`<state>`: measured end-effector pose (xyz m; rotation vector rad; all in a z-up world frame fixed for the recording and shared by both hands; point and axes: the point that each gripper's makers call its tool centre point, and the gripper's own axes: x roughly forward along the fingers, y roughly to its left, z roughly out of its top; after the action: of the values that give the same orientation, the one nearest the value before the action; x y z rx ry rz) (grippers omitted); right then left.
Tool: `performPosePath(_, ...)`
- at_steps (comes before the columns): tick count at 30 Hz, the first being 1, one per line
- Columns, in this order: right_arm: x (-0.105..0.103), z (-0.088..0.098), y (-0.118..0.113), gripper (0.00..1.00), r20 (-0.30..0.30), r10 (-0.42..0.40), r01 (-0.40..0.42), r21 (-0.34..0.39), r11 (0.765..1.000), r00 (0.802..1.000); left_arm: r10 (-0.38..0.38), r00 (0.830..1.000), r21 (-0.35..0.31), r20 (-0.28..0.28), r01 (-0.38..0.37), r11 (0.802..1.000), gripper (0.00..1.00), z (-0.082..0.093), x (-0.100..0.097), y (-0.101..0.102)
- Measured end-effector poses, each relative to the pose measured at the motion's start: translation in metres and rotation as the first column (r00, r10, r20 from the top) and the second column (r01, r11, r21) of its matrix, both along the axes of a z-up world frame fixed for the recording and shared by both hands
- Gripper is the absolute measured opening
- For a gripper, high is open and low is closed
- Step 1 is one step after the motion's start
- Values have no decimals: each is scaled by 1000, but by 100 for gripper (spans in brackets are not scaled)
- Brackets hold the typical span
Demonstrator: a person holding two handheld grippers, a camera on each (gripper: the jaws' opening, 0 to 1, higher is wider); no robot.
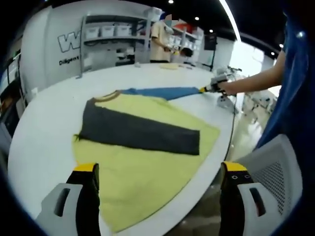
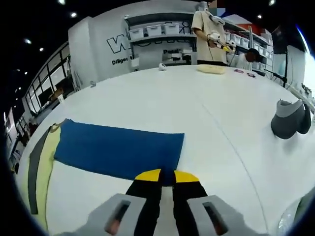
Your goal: Fold the garment on the visible template until the final outline fits inside the template.
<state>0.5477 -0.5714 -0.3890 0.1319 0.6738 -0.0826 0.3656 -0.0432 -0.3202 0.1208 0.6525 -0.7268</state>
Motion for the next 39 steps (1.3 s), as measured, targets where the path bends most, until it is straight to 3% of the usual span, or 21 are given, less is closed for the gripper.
performPosePath(9, 3, 13, -2, 0, 34, 0, 1, -25, 1000, 999, 6, 1000, -3, 6, -6, 1000, 97, 1, -1, -2)
performPosePath(11, -1, 24, 3, 0, 53, -7, 8, -12, 1000, 999, 4, 1000, -1, 7, -4, 1000, 97, 1, -1, -1)
performPosePath(22, 8, 49, 17, 0, 142, 2, -7, 34, 999, 990, -1, 1000, -1, 23, 1, 1000, 98, 3, -1, 3)
performPosePath(30, 18, 87, 48, 0, 221, 57, -70, 53, 996, 974, 1, 999, -8, 38, 0, 1000, 98, 6, 1, 6)
performPosePath(39, 27, 125, 104, 0, 308, 133, -160, 64, 985, 942, -17, 999, -8, 42, 18, 1000, 98, 9, 0, 12)
